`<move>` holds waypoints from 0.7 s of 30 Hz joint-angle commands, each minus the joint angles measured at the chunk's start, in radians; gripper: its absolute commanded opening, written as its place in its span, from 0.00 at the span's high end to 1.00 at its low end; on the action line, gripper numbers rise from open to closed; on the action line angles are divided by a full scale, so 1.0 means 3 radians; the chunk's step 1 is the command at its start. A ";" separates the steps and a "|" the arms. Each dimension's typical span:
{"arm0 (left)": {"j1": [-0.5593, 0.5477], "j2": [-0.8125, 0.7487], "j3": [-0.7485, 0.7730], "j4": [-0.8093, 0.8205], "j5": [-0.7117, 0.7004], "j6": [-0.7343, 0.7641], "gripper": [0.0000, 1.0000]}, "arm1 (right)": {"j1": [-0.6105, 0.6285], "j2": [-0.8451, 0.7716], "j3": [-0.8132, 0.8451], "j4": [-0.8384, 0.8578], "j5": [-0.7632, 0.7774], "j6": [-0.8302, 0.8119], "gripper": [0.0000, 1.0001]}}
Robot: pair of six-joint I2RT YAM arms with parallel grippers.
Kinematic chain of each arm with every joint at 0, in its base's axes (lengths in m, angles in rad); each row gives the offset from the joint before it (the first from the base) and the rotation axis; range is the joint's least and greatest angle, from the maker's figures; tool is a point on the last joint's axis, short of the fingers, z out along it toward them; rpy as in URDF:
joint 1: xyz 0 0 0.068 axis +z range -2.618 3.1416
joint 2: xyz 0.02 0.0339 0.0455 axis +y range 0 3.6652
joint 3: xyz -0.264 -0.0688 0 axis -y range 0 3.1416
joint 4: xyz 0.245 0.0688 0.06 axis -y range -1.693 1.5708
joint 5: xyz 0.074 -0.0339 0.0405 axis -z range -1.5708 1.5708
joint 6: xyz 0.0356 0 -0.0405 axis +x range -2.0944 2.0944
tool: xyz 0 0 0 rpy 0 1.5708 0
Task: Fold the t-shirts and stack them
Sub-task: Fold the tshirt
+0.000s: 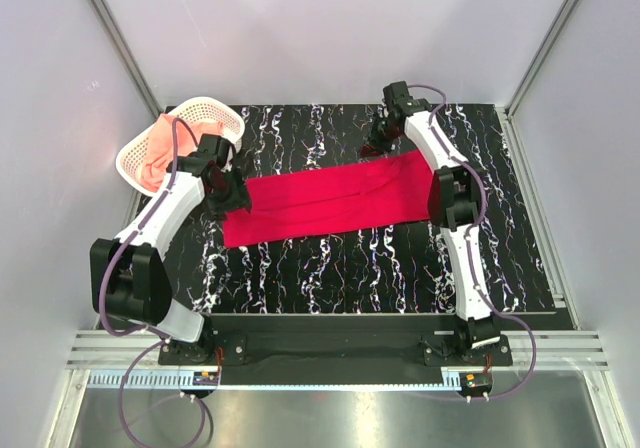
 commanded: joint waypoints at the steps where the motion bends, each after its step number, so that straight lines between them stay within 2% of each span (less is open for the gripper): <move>1: 0.0022 -0.0019 0.0013 0.0137 -0.0056 0.0098 0.35 | 0.0001 -0.0633 -0.0281 -0.0325 0.0191 -0.0309 0.75; 4: 0.0022 0.0058 0.0003 0.0168 0.0021 0.0108 0.35 | -0.0024 -0.0986 -0.0884 -0.0166 0.0294 -0.0361 0.63; 8: 0.0017 0.0088 -0.0033 0.0265 0.0256 0.0088 0.36 | -0.0024 -0.0931 -0.1096 -0.0140 0.0222 -0.0422 0.52; 11: 0.0017 0.0144 -0.0008 0.0270 0.0353 0.0088 0.36 | -0.0004 -0.0752 -0.0978 -0.0156 0.0232 -0.0632 0.51; 13: 0.0022 0.0155 0.0003 0.0270 0.0369 0.0093 0.36 | 0.0006 -0.0701 -0.0917 -0.0141 0.0273 -0.0719 0.54; 16: 0.0022 0.0135 -0.0023 0.0260 0.0348 0.0123 0.36 | 0.0042 -0.0639 -0.0840 -0.0145 0.0288 -0.0729 0.59; 21: 0.0022 0.0129 -0.0064 0.0275 0.0333 0.0149 0.36 | 0.0098 -0.0481 -0.0707 -0.0283 0.0411 -0.0633 0.59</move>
